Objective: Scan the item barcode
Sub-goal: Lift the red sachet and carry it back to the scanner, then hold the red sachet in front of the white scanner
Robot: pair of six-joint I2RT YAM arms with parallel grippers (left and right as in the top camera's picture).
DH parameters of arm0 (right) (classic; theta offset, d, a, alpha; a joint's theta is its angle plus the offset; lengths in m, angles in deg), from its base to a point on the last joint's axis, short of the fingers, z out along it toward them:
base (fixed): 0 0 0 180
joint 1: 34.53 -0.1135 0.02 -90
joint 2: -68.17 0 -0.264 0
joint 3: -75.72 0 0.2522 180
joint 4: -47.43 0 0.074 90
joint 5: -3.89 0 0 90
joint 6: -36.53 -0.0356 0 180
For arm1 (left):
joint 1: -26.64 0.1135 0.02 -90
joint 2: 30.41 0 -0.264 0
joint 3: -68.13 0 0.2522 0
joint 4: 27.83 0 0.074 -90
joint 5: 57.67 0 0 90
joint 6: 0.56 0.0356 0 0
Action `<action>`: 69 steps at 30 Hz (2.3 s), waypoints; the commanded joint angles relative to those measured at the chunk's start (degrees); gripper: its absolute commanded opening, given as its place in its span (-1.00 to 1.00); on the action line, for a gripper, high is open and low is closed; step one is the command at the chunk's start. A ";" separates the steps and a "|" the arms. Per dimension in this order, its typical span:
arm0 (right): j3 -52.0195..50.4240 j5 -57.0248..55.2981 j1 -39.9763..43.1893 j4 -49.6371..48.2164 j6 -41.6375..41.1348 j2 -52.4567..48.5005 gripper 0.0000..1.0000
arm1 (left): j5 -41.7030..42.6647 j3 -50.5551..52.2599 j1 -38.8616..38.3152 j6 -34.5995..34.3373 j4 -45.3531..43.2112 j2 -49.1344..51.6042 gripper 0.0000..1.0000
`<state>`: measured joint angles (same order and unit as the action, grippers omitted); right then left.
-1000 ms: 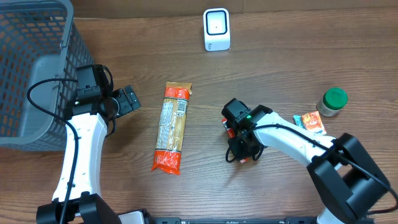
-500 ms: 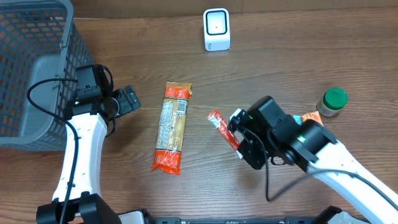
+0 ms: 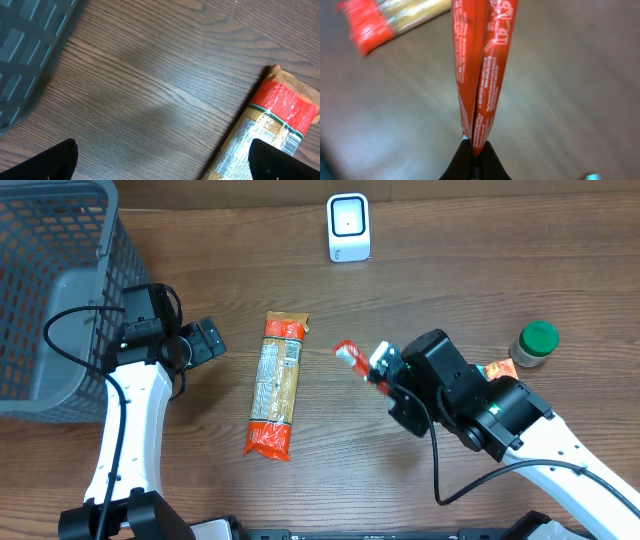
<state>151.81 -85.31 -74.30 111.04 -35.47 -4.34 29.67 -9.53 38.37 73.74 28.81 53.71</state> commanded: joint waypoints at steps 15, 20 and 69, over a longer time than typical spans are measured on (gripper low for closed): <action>27.26 -37.16 1.55 -7.19 17.64 -17.86 -0.93 | -0.50 -0.33 -0.13 0.90 -0.02 -0.96 1.00; 28.72 -43.67 4.11 -16.94 27.50 -25.11 -0.93 | -0.50 -0.33 -0.13 0.90 -0.02 -0.96 1.00; 28.79 -49.35 10.95 -82.01 61.35 -66.10 -0.93 | -0.50 -0.33 -0.13 0.90 -0.02 -0.96 0.99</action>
<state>179.81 -134.84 -63.48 30.08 20.36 -69.23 29.67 -9.53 38.37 73.76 28.81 53.71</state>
